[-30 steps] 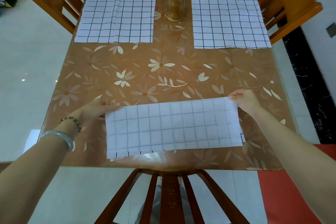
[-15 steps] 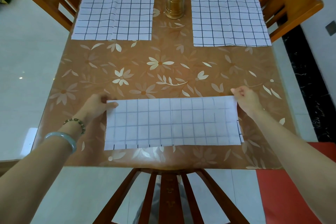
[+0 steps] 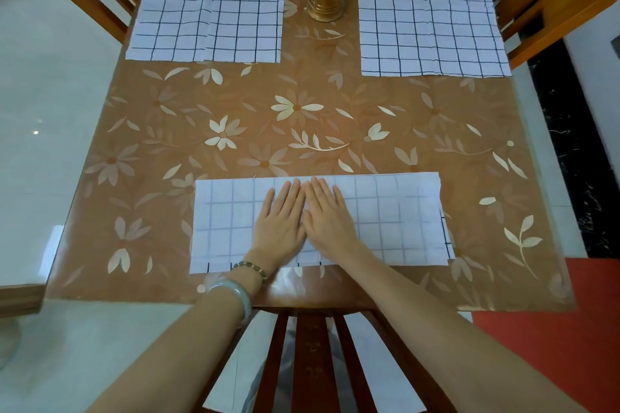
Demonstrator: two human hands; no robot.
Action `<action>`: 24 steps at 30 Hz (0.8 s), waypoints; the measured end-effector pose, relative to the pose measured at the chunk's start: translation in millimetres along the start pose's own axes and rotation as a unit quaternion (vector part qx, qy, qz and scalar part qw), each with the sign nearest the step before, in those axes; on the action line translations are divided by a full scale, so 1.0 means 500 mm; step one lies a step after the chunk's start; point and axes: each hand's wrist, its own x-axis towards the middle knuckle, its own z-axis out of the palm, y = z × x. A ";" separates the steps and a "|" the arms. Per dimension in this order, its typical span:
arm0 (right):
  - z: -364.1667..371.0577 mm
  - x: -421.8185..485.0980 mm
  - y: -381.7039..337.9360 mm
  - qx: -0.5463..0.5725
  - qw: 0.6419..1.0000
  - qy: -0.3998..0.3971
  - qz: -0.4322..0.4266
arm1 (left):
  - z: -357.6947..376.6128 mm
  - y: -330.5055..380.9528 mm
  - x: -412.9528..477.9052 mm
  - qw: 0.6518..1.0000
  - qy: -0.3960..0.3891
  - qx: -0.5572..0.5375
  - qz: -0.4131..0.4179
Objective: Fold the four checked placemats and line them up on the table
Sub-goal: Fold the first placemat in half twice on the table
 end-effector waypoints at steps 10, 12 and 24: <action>-0.035 -0.055 0.220 -0.038 0.993 0.002 0.112 | -0.008 -0.125 -0.042 0.982 0.037 -0.012 -0.186; -0.050 -0.078 0.268 -0.046 0.988 0.003 0.146 | -0.020 -0.171 -0.061 0.978 0.045 -0.017 -0.203; -0.095 -0.038 0.103 0.119 0.992 0.036 -0.012 | -0.082 -0.184 -0.108 0.907 0.108 -0.149 -0.379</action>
